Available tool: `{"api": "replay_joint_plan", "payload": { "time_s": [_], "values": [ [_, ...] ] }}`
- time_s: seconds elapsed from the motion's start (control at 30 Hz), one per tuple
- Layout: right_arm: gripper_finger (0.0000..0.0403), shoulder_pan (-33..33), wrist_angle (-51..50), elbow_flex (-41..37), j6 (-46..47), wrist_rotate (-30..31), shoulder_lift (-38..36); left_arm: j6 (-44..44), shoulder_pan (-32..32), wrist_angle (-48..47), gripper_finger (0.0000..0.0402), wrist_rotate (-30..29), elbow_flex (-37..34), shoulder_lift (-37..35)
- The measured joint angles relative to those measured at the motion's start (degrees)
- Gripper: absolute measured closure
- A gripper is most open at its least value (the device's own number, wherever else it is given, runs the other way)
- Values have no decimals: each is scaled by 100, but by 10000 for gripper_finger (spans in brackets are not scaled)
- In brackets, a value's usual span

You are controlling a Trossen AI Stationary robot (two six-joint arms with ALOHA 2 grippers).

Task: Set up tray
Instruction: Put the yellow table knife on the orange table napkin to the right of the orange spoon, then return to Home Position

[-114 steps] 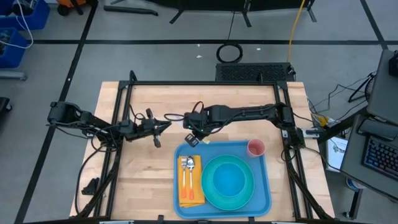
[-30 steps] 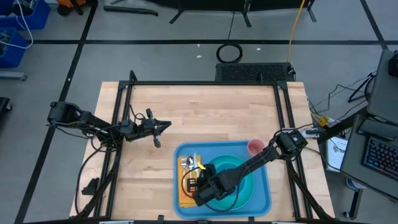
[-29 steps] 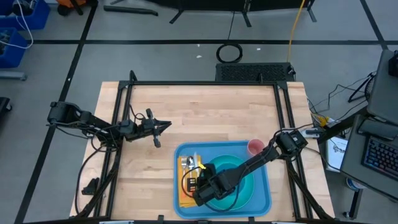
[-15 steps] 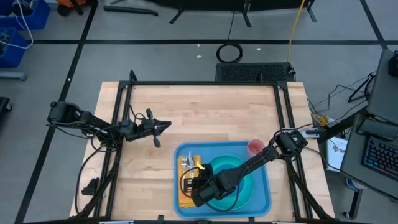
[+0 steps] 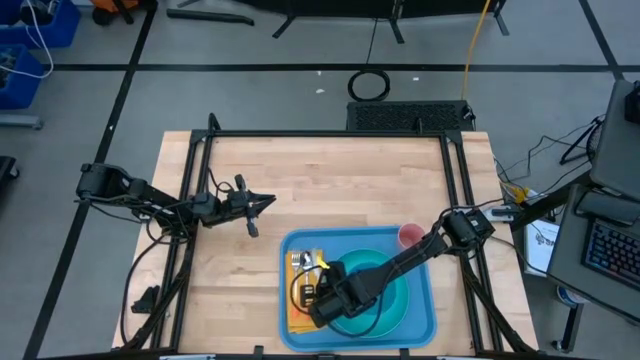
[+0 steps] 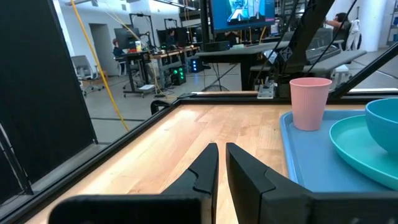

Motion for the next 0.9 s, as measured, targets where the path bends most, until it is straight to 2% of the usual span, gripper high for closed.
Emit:
{"api": "replay_joint_plan", "payload": {
  "time_s": [0.5,0.73,0.9],
  "values": [
    [360,-26,175,0,-10,32,0,0,0,0,364,0,0,0],
    [316,-26,247,0,-5,33,0,0,0,0,364,0,0,0],
    [320,-26,312,0,-6,36,0,0,0,0,364,0,0,0]
  ]
}}
